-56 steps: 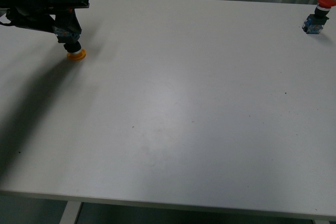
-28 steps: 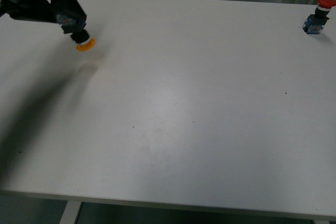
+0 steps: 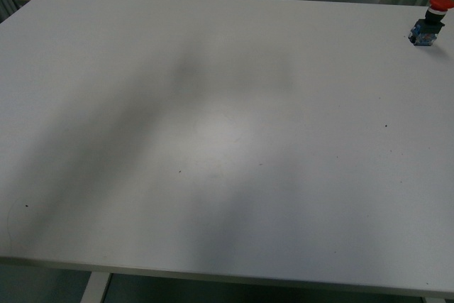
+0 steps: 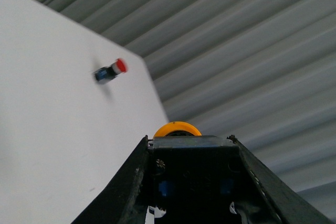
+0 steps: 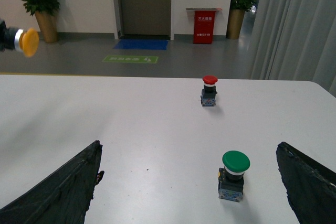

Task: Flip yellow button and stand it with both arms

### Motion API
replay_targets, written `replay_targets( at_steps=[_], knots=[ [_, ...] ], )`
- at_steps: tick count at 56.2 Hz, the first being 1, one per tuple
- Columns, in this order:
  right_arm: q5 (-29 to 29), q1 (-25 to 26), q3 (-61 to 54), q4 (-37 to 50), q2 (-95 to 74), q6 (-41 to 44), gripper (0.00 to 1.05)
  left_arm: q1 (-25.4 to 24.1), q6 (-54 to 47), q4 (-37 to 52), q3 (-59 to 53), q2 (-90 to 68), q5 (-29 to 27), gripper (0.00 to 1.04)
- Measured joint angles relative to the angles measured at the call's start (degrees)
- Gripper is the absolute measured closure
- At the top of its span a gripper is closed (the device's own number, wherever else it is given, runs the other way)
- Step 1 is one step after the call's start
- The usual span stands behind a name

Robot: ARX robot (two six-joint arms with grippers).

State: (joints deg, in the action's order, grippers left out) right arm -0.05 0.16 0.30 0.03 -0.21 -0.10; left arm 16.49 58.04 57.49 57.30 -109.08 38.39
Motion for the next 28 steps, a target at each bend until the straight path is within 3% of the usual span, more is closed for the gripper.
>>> replay_targets(
  at_steps=[7, 14, 28],
  knots=[
    [0.0, 0.0, 0.0, 0.0, 0.0, 0.0, 0.07, 3.0, 12.4, 13.3, 0.0, -2.0, -2.9, 0.69],
    [0.0, 0.0, 0.0, 0.0, 0.0, 0.0, 0.07, 5.5, 21.1, 19.9, 1.7, -3.8, -4.8, 0.69],
    [0.0, 0.0, 0.0, 0.0, 0.0, 0.0, 0.07, 7.2, 26.2, 22.3, 3.0, -5.5, -5.4, 0.69]
  ],
)
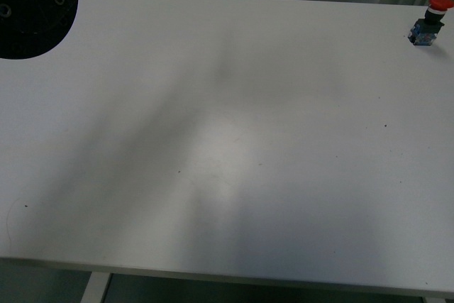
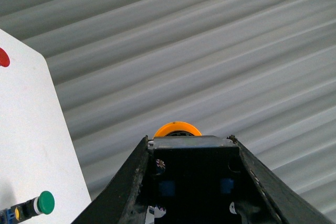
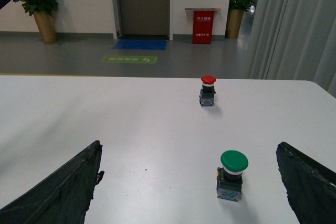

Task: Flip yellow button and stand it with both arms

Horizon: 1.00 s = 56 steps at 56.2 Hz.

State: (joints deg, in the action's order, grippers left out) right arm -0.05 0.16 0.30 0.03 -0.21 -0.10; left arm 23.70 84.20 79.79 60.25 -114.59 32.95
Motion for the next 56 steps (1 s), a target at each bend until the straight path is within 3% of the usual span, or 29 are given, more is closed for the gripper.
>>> replay_targets(
  at_steps=[14, 21, 43, 47, 49, 56],
  knots=[
    [0.0, 0.0, 0.0, 0.0, 0.0, 0.0, 0.07, 0.3, 1.6, 0.0, 0.2, -0.8, -0.3, 0.69],
    [-0.2, 0.0, 0.0, 0.0, 0.0, 0.0, 0.07, 2.8, 4.7, -4.0, 9.6, -4.9, -1.3, 0.69],
    [-0.4, 0.0, 0.0, -0.1, -0.1, 0.0, 0.07, 3.1, 4.9, -4.2, 10.3, -4.9, -1.2, 0.69],
    [-9.3, -0.3, 1.9, 0.7, -6.3, -9.2, 0.07, 3.1, 4.9, -4.2, 10.3, -4.9, -1.1, 0.69],
    [-10.7, -2.3, 3.2, 4.5, -11.8, -16.0, 0.07, 3.1, 5.0, -4.2, 10.4, -4.9, -1.2, 0.69],
    [-8.5, -12.2, 11.1, 22.8, -34.0, -37.6, 0.07, 3.1, 5.0, -4.2, 10.4, -4.9, -1.0, 0.69]
  ],
)
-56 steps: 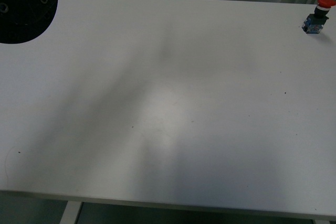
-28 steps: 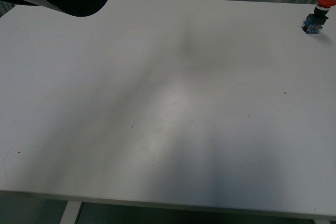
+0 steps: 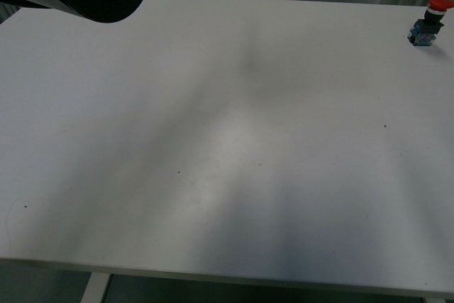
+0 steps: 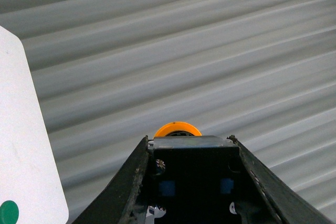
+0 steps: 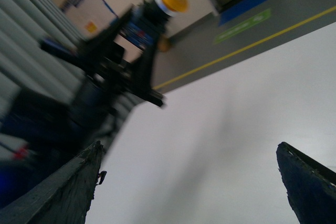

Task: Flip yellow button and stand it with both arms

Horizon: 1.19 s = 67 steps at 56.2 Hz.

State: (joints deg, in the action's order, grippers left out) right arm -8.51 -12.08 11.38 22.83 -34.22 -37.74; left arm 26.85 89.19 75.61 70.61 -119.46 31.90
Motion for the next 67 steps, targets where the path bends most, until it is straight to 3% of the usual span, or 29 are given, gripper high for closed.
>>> replay_targets(
  at_steps=[5, 14, 40, 67],
  knots=[
    [1.2, -3.8, 9.6, 10.5, -18.8, -16.3, 0.07, 0.0, 0.0, 0.0, 0.0, 0.0, 0.0, 0.69],
    [0.4, -3.4, 18.9, 11.6, -31.6, -26.1, 0.07, 0.0, 0.1, 0.0, 0.0, 0.0, -0.1, 0.69],
    [0.7, -1.0, 35.9, 8.2, -46.5, -24.0, 0.07, 0.0, 0.1, 0.0, 0.0, 0.0, 0.0, 0.69],
    [0.7, -0.8, 39.7, 8.5, -50.8, -24.0, 0.07, 0.0, 0.1, 0.0, 0.0, 0.0, 0.0, 0.69]
  ],
)
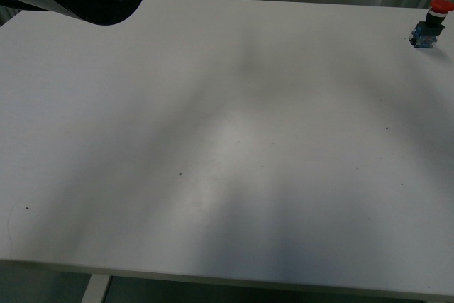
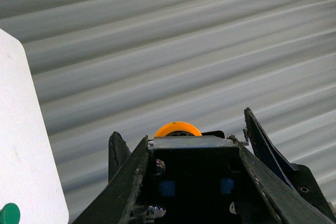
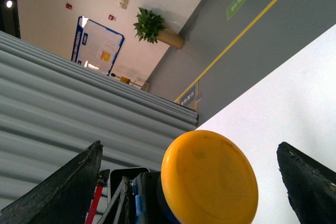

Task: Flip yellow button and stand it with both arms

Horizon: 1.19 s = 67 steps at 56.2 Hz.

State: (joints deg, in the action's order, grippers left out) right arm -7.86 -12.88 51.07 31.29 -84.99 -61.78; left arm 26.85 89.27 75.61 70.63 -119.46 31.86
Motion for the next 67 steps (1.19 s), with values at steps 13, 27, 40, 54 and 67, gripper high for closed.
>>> replay_targets(
  at_steps=[13, 27, 40, 54, 67],
  knots=[
    [-0.4, 1.5, 0.9, 0.0, -0.6, -0.2, 0.18, 0.0, 0.0, 0.0, 0.0, 0.0, 0.0, 0.69],
    [-1.7, 1.7, 0.9, -0.1, -0.5, -0.8, 0.69, 0.0, 0.1, 0.0, 0.0, 0.0, 0.0, 0.69],
    [-1.4, 1.4, 0.9, -0.4, -0.5, -0.9, 0.71, 0.0, 0.1, 0.0, 0.0, 0.0, 0.0, 0.69],
    [-2.0, 1.0, 0.9, -0.7, 0.0, -1.5, 0.71, 0.0, 0.5, 0.0, 0.0, 0.0, 0.0, 0.43],
    [-1.6, 0.9, 0.9, -1.0, 0.7, -1.4, 0.71, 0.0, 0.5, 0.0, 0.0, 0.0, 0.0, 0.05]
  ],
)
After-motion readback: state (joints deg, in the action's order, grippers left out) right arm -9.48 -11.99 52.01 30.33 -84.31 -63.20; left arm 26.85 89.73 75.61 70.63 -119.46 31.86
